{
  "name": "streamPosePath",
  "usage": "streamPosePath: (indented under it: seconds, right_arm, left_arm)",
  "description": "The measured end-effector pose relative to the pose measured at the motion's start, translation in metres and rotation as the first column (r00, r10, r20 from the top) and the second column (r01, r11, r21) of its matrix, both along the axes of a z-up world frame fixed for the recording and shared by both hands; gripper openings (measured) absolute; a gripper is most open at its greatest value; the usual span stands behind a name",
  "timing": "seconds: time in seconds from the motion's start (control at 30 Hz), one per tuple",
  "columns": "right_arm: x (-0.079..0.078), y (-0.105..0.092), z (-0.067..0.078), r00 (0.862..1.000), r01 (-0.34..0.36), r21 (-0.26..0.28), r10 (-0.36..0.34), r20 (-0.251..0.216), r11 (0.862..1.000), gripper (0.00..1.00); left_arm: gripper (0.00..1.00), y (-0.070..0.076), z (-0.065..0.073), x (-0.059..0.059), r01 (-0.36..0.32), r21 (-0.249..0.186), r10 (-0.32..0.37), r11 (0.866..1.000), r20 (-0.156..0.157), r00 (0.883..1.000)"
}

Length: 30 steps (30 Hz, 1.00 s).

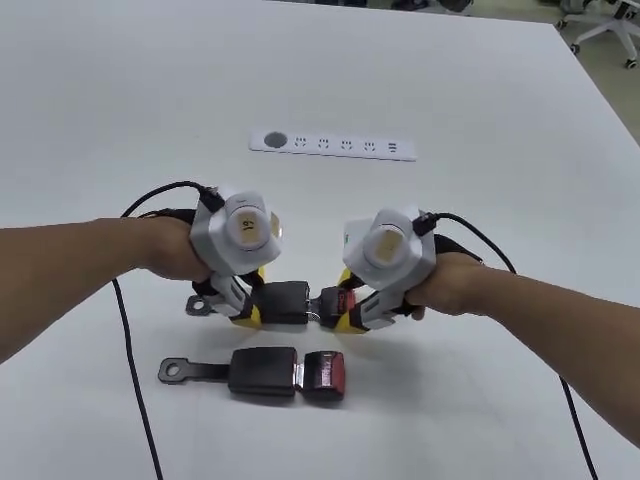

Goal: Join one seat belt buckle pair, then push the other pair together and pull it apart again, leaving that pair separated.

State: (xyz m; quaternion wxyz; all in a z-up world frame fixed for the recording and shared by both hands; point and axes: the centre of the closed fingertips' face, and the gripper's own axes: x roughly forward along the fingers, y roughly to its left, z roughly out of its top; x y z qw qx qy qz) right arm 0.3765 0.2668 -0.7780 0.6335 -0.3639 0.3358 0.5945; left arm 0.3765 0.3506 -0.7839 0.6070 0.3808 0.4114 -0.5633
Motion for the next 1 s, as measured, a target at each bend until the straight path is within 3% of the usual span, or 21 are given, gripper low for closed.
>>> streamPosePath:
  seconds: [0.13,0.2,0.7,1.0]
  right_arm:
    - [0.0,-0.008,-0.001,1.0,0.0,-0.018,0.0,0.002,1.0,0.3]
    - [0.0,-0.009,0.0,1.0,0.001,-0.002,-0.001,0.001,1.0,0.3]
    - [0.0,-0.008,-0.001,1.0,-0.007,-0.011,0.007,-0.007,1.0,0.3]
    - [0.002,-0.027,-0.001,1.0,-0.008,-0.042,0.007,-0.007,0.999,0.3]
  left_arm:
    - [0.31,0.0,0.001,-0.001,-0.005,0.007,0.005,1.0,-0.004,1.0]
    - [0.31,0.0,0.0,0.0,-0.009,0.006,0.009,1.0,-0.006,1.0]
    - [0.32,-0.001,0.002,-0.003,-0.015,0.006,0.015,1.0,-0.008,1.0]
    - [0.32,-0.001,0.001,-0.003,-0.007,0.014,0.007,1.0,-0.01,1.0]
